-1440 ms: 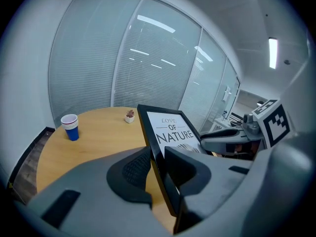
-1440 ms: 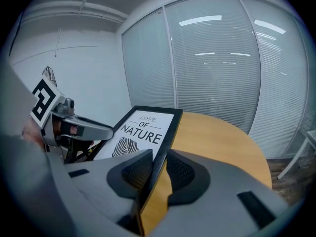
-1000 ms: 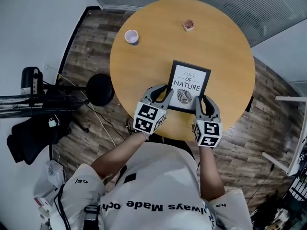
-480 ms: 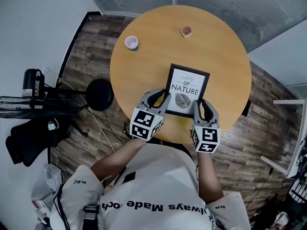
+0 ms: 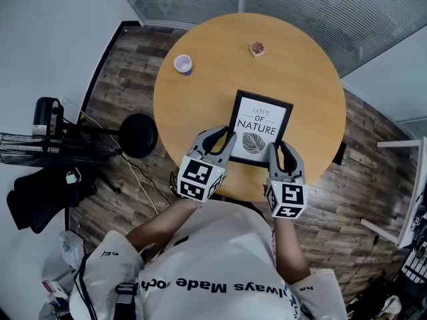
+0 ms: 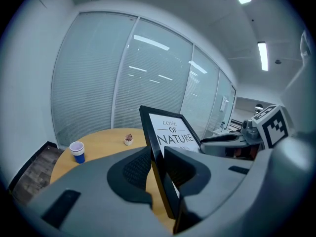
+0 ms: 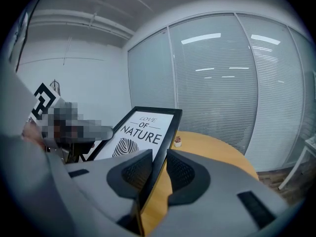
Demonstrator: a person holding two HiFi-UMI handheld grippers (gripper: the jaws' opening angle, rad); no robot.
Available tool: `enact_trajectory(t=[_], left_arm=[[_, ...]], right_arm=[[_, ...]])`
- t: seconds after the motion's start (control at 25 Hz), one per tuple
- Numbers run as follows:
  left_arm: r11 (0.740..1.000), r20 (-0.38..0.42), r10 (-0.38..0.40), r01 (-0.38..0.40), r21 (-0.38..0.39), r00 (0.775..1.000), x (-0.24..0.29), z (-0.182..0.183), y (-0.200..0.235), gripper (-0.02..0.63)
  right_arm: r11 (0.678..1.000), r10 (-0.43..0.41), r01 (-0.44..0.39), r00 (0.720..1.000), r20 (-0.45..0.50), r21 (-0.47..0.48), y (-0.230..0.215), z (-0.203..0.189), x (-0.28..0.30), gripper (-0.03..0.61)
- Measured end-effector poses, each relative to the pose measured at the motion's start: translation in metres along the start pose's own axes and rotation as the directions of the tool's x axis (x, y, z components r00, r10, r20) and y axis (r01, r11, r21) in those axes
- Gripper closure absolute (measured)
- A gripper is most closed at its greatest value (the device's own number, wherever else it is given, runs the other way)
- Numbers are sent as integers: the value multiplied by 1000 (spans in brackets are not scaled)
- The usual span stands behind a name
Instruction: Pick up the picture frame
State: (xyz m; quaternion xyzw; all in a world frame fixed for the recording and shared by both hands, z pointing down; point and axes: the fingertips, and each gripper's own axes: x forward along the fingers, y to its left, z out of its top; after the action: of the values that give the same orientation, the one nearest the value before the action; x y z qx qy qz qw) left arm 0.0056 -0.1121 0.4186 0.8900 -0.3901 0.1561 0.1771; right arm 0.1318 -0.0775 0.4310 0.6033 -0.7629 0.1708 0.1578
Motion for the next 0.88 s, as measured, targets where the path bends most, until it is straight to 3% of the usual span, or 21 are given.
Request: enact_trajectory(t=[0.88], left_arm=[[999,101,-20,23,-25,995,-45,49,-9,520]], right_arm=[[1000,9,-11,998,61,18,21,46,-37,476]])
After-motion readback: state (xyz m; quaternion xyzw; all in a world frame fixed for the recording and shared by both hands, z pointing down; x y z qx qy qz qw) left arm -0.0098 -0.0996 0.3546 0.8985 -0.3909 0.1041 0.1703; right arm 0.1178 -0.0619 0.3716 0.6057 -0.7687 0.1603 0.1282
